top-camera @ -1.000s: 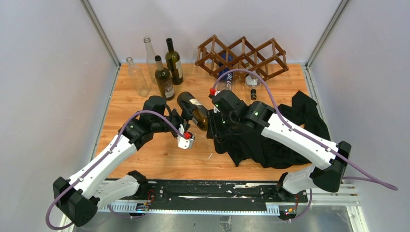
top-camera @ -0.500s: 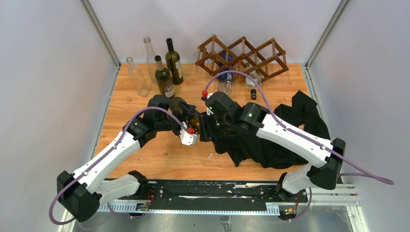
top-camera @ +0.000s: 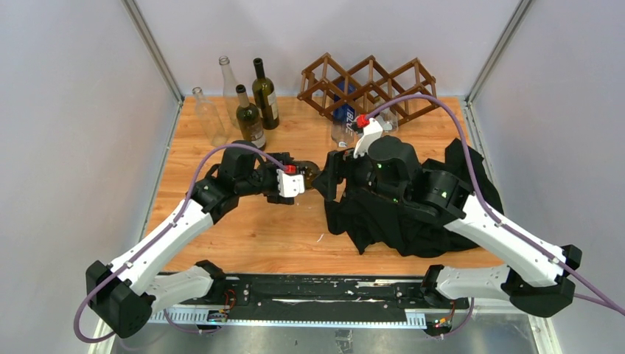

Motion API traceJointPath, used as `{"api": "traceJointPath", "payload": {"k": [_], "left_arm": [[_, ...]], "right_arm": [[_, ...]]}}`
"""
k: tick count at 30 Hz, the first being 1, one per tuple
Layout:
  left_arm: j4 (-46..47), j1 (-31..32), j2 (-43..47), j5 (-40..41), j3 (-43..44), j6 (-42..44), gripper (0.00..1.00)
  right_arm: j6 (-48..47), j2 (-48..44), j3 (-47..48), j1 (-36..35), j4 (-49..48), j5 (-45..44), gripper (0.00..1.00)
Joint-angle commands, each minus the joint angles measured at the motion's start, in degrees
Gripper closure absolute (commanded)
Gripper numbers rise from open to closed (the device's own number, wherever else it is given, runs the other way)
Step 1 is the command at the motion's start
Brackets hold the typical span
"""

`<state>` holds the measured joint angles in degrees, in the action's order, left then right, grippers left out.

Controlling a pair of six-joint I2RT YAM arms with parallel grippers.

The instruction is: Take the wine bottle off the wine rack

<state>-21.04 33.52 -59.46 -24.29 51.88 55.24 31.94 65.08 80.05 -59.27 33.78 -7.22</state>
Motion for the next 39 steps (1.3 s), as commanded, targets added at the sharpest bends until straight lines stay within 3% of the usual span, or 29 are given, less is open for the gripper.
{"api": "traceJointPath", "payload": {"k": [1, 18, 31, 39], "left_arm": [[4.91, 0.18, -0.22, -0.62, 5.21, -10.44, 1.00], [1.38, -1.80, -2.55, -3.87, 9.07, -25.77, 1.00], [7.09, -6.51, -3.04, -10.69, 7.80, -46.43, 1.00], [6.17, -6.54, -0.71, -13.59, 6.24, -46.63, 1.00]], "right_arm": [[-0.62, 0.71, -0.12, 1.26, -2.91, -3.63, 0.08], [-6.85, 5.06, 5.02, 1.21, 0.56, -10.35, 0.06], [-10.86, 5.65, 5.44, 1.35, -5.53, -9.67, 0.13], [-12.42, 9.85, 7.79, 3.01, -11.97, -8.36, 0.20]]}}
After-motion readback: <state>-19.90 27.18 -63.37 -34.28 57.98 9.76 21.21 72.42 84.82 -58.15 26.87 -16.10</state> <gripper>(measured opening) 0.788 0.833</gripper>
